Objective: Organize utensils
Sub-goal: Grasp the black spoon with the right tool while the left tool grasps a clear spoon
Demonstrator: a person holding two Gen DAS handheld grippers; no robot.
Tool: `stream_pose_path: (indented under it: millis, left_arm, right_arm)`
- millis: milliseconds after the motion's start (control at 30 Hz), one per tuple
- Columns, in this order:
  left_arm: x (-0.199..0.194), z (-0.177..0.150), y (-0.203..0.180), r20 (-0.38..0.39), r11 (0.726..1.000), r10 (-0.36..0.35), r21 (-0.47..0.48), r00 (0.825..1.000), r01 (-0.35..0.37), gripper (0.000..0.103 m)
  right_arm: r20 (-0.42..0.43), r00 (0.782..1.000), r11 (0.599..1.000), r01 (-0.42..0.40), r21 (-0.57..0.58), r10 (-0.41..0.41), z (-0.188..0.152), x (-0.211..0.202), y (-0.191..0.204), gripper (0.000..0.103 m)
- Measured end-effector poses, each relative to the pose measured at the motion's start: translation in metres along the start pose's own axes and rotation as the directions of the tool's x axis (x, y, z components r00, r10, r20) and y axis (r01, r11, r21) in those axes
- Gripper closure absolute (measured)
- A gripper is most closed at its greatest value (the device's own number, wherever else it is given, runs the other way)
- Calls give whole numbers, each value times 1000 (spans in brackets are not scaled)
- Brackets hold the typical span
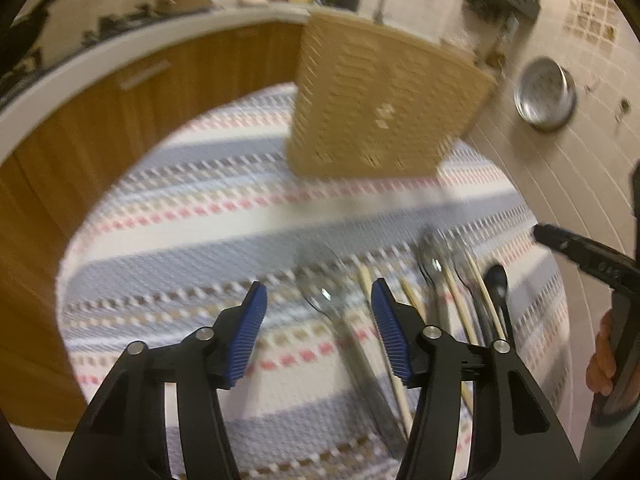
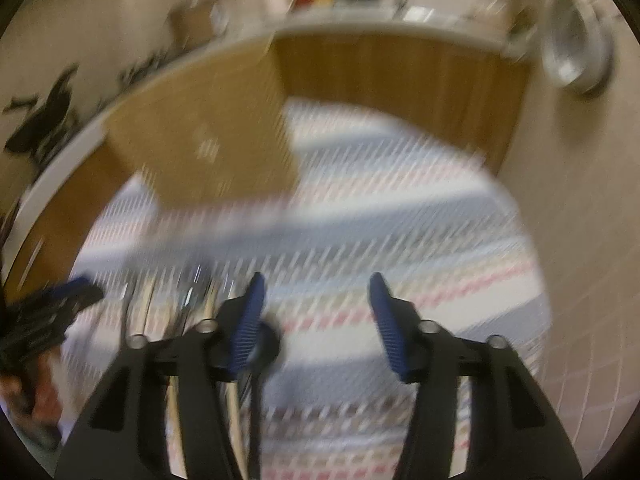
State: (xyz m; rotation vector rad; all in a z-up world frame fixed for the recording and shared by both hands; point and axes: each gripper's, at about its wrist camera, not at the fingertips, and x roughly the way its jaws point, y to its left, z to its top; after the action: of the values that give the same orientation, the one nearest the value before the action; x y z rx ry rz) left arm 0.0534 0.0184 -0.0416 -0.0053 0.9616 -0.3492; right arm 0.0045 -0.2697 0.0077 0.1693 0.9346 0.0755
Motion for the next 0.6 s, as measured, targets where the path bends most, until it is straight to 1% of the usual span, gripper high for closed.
stream_pose_path:
  millis: [33, 67, 133, 167, 200, 233, 267, 333, 367, 400, 500, 600]
  left_arm:
    - [1, -2, -3, -11, 1000, -15, 2, 1000, 15, 54]
    - [5, -3, -5, -24, 1000, -16, 12, 1000, 16, 57]
    - [8, -5, -8, -41, 1000, -15, 27, 999, 16, 60]
    - [11, -6, -8, -52, 999, -15, 36, 999, 17, 63]
    - [13, -6, -10, -61, 999, -22, 38, 998, 24, 64]
    - [15, -7, -9, -67, 999, -25, 40, 997, 27, 66]
    - [16, -8, -7, -77, 999, -31, 38, 997, 34, 66]
    - [19, -11, -5, -85, 998, -52, 29, 995, 54, 66]
    - [20, -11, -2, -91, 998, -63, 22, 994, 65, 66]
    - [18, -13, -2, -90, 997, -74, 18, 993, 76, 66]
    - [16, -16, -2, -93, 996, -89, 17, 992, 91, 66]
    - [19, -12, -7, -102, 996, -81, 25, 992, 83, 65]
  right_arm:
    - [-74, 996, 999, -42, -6, 41, -6, 8, 2, 66]
    - [-128, 989, 997, -76, -7, 75, -11, 14, 5, 68]
    - [-192, 975, 993, -116, -16, 111, -20, 19, 11, 70]
    - [-210, 971, 992, -123, -22, 116, -21, 19, 13, 70]
    - [-226, 967, 991, -127, -32, 117, -24, 21, 17, 73]
    - [-239, 964, 991, -128, -43, 114, -26, 22, 21, 75]
    - [-249, 963, 991, -120, -67, 100, -28, 23, 25, 78]
    - [-254, 965, 991, -94, -99, 66, -31, 26, 32, 80]
    - [-260, 964, 990, -88, -106, 58, -32, 27, 33, 84]
    - [-264, 963, 990, -85, -112, 53, -32, 29, 35, 86]
    - [-281, 959, 989, -72, -130, 32, -35, 32, 36, 86]
    - [-284, 958, 988, -69, -139, 27, -35, 33, 35, 87]
